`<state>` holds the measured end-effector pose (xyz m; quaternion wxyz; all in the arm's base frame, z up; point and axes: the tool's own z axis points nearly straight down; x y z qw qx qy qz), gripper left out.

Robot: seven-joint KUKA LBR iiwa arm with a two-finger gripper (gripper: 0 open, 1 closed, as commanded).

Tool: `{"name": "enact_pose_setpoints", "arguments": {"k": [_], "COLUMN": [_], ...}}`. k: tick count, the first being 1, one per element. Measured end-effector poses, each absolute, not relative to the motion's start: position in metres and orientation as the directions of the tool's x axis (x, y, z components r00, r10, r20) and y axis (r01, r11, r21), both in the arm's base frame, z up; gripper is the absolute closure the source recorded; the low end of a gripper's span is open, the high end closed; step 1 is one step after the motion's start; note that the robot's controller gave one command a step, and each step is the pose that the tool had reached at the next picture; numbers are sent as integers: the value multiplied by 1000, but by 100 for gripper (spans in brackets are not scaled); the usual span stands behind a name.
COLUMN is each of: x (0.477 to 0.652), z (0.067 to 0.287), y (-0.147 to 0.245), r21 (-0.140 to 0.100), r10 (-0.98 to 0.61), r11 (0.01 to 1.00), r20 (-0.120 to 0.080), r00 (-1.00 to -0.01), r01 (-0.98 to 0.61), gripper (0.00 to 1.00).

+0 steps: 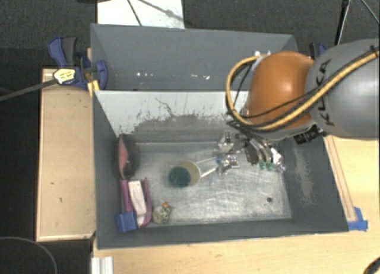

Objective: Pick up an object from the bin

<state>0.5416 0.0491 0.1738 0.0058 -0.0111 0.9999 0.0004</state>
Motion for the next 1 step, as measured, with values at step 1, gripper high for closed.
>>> {"name": "enact_pose_setpoints", "arguments": {"k": [1], "x": [548], "z": [266], "y": [42], "r21": [1], "r10": [-16], "r11": [1000], "r20": [-12], "r00": [-1000], "r01": [-16], "gripper": [100]}}
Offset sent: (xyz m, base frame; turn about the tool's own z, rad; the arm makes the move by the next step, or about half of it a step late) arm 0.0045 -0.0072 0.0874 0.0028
